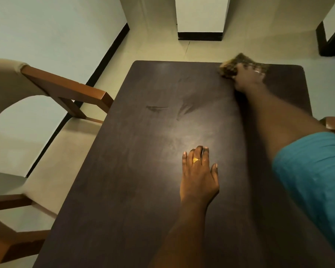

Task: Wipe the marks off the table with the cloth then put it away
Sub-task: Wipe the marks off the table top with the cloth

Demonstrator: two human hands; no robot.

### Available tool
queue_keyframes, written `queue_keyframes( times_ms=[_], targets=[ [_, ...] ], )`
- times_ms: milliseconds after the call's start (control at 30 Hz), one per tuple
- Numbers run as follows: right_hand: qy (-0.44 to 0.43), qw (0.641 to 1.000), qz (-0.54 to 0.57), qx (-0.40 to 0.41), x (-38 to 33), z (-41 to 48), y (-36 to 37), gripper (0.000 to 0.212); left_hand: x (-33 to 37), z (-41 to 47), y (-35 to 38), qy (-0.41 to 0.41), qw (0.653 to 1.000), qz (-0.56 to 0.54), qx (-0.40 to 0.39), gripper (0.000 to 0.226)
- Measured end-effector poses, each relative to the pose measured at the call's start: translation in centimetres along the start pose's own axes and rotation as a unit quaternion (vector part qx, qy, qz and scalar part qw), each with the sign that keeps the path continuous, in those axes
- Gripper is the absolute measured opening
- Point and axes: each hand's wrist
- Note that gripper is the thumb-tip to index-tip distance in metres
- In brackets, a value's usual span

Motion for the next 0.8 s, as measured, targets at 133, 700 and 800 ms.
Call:
queue_keyframes(
  times_ms=[133,700,800],
  targets=[
    [-0.13,0.991,-0.021,-0.035,-7.4,-2.2,2.7,0.047,-0.1,-0.2,0.1,-0.001,1.0,0.011,0.0,0.052],
    [-0.068,0.997,0.002,0.022,5.2,-7.6,-0.3,0.041,0.0,-0.9,-0.3,-0.013,1.0,0.015,-0.01,0.059],
    [0.03,0.999,0.024,0.026,8.8,-6.3,-1.6,0.047,-0.1,-1.1,-0.1,-0.012,1.0,0.021,-0.014,0.068]
  ],
)
Point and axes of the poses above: each hand's wrist, its own z-axis towards the middle knuckle, its own y-axis out of the palm, x = y × z, and after that the axes turned 3 degrees about -y, right-handed
